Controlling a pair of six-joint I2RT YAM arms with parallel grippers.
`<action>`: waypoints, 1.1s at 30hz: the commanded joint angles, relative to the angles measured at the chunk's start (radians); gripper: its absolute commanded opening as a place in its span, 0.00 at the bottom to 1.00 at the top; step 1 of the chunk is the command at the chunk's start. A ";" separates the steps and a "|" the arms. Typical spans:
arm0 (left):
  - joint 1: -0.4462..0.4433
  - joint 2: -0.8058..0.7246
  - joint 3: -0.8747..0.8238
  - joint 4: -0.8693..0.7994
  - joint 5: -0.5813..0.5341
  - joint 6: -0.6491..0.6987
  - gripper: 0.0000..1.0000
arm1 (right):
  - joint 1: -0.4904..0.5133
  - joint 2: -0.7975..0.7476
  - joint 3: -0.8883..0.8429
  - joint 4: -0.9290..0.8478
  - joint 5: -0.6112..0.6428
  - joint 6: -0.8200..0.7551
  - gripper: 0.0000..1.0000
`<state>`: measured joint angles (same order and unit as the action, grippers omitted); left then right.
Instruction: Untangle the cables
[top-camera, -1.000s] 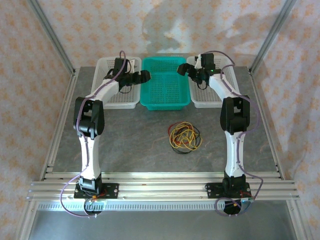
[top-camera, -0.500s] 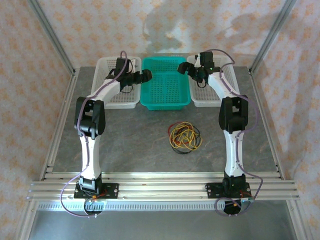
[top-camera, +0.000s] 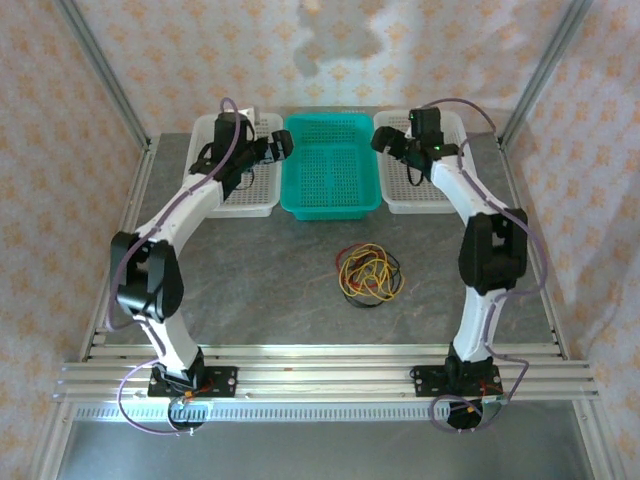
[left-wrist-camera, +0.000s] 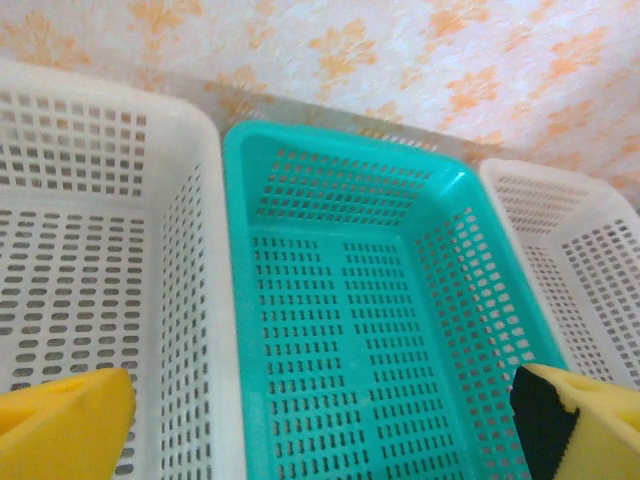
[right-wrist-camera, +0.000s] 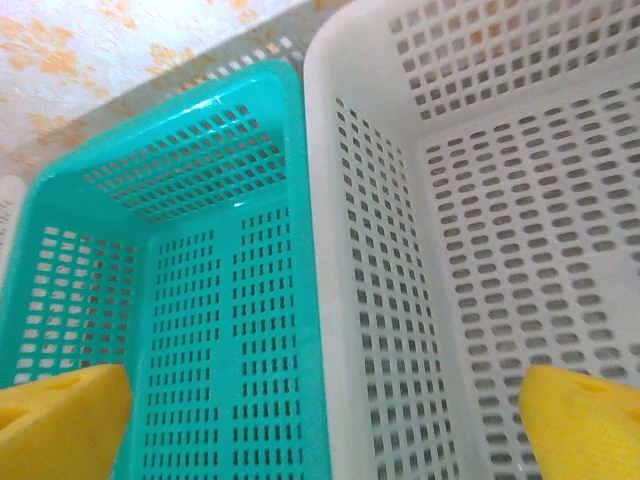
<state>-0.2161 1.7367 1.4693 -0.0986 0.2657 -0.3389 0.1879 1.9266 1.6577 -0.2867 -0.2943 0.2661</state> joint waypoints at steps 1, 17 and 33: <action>-0.045 -0.070 -0.090 0.036 -0.106 0.034 0.98 | 0.026 -0.126 -0.113 0.095 0.087 0.003 0.97; -0.304 -0.361 -0.527 0.154 -0.269 -0.019 0.97 | 0.266 -0.527 -0.587 0.093 0.315 0.067 0.88; -0.384 -0.541 -0.917 0.352 -0.335 -0.291 0.97 | 0.443 -0.691 -0.857 0.073 0.413 0.291 0.73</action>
<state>-0.5957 1.2015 0.5823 0.1795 -0.0437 -0.5564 0.6262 1.2270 0.8188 -0.2317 0.0834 0.5064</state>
